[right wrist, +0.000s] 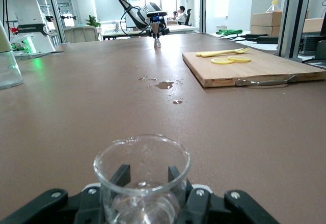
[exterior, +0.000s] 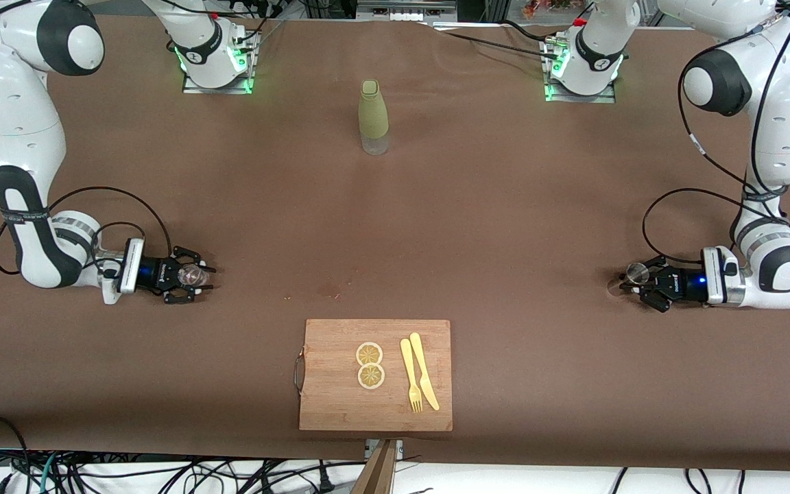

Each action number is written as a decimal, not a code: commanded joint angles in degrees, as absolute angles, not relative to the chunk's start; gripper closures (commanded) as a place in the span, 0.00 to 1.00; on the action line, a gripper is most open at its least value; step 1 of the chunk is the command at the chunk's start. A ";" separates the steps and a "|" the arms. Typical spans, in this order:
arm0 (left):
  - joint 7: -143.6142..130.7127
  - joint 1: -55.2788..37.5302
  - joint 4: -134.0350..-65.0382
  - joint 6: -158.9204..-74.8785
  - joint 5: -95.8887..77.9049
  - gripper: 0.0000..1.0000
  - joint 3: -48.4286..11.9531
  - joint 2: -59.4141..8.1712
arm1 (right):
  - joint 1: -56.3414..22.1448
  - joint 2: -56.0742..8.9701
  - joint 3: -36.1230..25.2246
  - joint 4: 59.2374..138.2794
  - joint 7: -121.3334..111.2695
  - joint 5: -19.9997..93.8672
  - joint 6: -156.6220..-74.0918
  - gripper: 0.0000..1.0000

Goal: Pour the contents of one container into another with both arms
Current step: 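Lift the beaker and jigger, bringing both grippers together above the board, then tilt the beaker with the right gripper, pouring into the jigger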

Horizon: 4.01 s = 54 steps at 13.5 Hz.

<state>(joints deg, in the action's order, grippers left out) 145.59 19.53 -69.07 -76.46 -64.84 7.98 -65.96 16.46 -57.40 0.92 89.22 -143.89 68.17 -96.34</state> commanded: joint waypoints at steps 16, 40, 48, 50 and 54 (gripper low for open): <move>122.02 -13.51 -69.43 -108.87 -79.43 1.00 -2.55 -60.12 | 14.50 -57.66 19.58 78.67 -119.64 62.77 -107.91 0.66; 101.96 -42.63 -64.69 -141.33 -98.79 1.00 8.17 -63.37 | 5.89 -57.66 30.58 76.82 -91.59 37.54 -127.00 0.67; 102.65 -42.63 -64.60 -141.24 -98.70 1.00 8.17 -63.54 | 5.98 -57.31 33.40 76.64 -82.98 27.87 -126.91 0.67; 103.01 -42.54 -64.51 -141.07 -98.70 1.00 8.70 -63.54 | 5.89 -57.30 33.66 75.68 -81.04 25.41 -126.74 0.68; 103.10 -42.45 -64.25 -140.98 -98.70 1.00 8.70 -63.54 | 5.98 -57.30 35.94 75.41 -75.42 18.65 -126.83 0.68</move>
